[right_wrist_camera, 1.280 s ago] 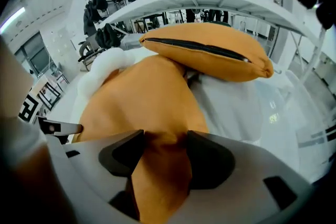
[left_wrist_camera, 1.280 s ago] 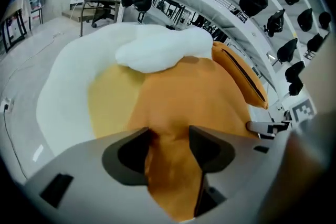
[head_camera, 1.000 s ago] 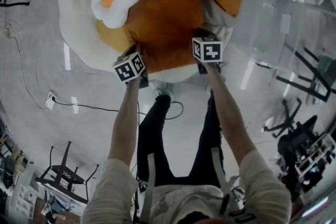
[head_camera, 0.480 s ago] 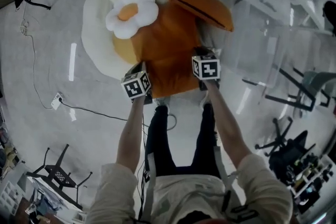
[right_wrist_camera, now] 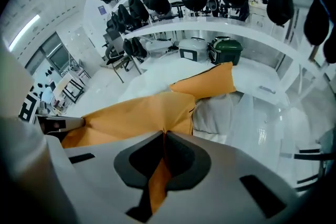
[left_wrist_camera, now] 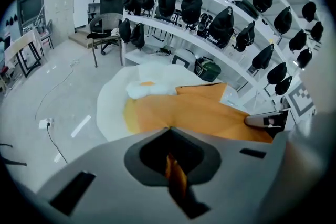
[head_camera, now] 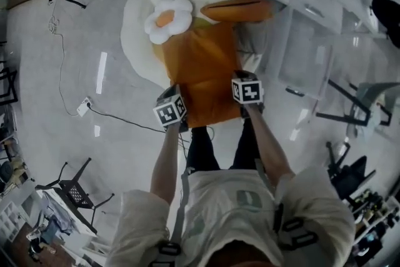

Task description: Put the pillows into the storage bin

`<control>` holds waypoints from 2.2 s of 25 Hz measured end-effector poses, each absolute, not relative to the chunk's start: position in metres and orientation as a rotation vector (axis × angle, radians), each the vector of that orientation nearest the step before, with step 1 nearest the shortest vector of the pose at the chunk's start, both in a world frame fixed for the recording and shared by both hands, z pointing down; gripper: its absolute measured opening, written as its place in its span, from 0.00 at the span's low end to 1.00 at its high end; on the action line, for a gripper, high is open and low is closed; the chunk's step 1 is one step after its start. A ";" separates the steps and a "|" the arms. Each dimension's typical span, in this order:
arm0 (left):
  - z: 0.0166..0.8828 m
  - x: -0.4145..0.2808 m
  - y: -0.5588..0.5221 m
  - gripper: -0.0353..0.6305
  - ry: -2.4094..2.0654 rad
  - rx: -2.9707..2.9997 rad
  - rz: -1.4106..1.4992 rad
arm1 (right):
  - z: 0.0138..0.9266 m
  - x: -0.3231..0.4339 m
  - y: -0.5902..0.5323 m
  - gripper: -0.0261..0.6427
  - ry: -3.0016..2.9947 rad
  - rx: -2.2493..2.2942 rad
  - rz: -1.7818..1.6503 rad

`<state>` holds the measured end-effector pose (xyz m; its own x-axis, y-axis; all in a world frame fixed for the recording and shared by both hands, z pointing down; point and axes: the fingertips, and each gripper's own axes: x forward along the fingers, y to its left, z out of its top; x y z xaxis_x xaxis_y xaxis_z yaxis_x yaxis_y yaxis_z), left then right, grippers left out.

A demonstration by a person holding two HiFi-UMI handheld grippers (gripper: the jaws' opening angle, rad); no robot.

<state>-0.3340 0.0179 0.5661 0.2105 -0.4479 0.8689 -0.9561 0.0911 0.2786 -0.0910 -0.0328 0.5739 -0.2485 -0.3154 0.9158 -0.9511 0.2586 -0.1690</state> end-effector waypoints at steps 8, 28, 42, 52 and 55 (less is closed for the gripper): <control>0.476 -0.322 0.021 0.07 -1.528 1.597 0.525 | 0.477 -0.078 -0.045 0.06 -1.885 1.242 0.820; 0.309 -0.308 -0.052 0.07 -1.730 2.019 0.313 | 0.300 -0.061 -0.094 0.06 -2.195 1.560 0.517; 0.321 -0.046 -0.067 0.07 -1.504 2.193 0.363 | 0.323 0.204 -0.060 0.06 -2.043 1.789 0.541; 0.339 0.195 -0.082 0.07 -1.247 2.306 0.353 | 0.333 0.442 -0.032 0.06 -1.822 1.950 0.537; 0.339 0.239 -0.089 0.07 -1.186 2.342 0.371 | 0.335 0.483 -0.026 0.06 -1.780 2.000 0.554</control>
